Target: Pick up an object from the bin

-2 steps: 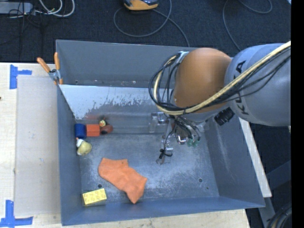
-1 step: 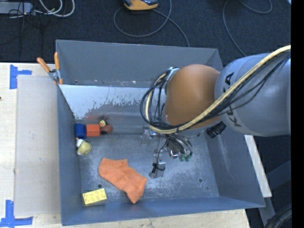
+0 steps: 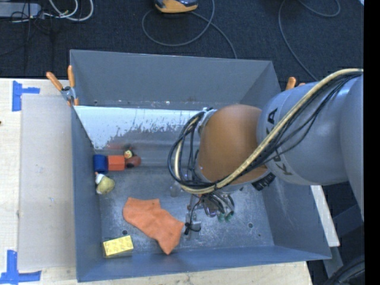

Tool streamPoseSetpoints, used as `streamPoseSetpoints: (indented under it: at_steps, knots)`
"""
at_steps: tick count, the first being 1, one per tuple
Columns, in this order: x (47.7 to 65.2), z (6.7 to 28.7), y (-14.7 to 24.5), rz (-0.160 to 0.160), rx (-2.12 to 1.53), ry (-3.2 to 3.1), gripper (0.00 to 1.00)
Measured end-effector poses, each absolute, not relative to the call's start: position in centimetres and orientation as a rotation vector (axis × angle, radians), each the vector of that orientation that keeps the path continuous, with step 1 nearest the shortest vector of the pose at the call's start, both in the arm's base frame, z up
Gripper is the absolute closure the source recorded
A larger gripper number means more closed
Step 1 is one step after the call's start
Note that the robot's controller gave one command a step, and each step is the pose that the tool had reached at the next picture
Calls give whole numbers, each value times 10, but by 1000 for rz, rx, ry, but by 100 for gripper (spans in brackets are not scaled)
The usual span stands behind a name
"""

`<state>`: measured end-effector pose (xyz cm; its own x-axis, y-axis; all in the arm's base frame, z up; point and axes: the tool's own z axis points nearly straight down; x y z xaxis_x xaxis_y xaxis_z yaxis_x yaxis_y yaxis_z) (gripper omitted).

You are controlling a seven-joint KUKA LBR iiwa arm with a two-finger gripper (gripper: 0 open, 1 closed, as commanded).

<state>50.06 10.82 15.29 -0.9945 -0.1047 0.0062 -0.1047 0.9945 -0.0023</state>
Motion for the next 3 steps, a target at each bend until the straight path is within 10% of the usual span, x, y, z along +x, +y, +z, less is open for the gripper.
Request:
streamPoseSetpoints:
  at_steps: [2, 3]
  knots:
    - [480, 95, 144, 4, 102, -3129, 0]
    - [497, 72, 188, -4, 74, -3133, 100]
